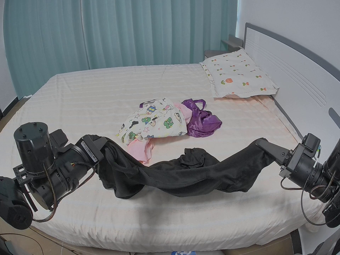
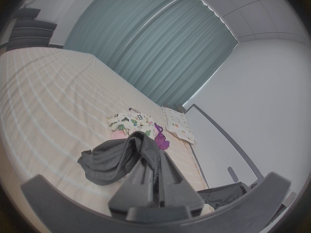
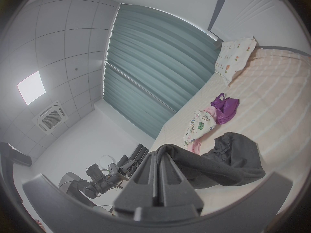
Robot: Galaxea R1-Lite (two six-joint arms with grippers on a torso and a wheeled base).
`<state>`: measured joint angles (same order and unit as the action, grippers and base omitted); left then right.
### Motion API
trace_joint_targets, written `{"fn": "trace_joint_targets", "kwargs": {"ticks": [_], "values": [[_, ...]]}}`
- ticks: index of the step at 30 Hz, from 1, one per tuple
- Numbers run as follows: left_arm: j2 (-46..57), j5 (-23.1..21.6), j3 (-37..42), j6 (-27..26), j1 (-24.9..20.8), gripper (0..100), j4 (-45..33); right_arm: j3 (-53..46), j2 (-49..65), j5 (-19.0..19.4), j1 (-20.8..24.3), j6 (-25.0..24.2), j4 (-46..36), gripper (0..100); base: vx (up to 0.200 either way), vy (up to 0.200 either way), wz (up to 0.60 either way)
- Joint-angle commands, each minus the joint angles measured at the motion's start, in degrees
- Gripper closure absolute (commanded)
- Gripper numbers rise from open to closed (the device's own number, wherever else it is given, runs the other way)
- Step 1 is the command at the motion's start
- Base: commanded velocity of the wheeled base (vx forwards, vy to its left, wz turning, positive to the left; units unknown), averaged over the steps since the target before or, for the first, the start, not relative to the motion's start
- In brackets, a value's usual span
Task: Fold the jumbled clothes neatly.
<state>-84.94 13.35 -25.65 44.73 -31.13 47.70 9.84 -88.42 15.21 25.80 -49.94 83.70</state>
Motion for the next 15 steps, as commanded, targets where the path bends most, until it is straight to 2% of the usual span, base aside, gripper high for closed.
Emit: {"fn": "trace_joint_targets", "kwargs": {"ticks": [1, 11, 15], "values": [[-0.57, -0.52, 1.65, 0.36, -0.59, 100, 0.02, -0.17, -1.23, -0.01, 0.04, 0.02, -0.2, 100, -0.2, 0.0, 0.0], [-0.57, -1.66, 4.2, 0.54, -1.47, 100, 0.02, -0.43, -1.23, -0.01, 0.04, 0.02, -0.2, 100, -0.2, 0.0, 0.0], [-0.49, -1.57, 3.94, 0.45, -1.47, 100, 0.02, -0.43, -1.41, -0.01, -0.04, 0.02, -0.29, 100, 0.0, 0.0, 0.0]]}}
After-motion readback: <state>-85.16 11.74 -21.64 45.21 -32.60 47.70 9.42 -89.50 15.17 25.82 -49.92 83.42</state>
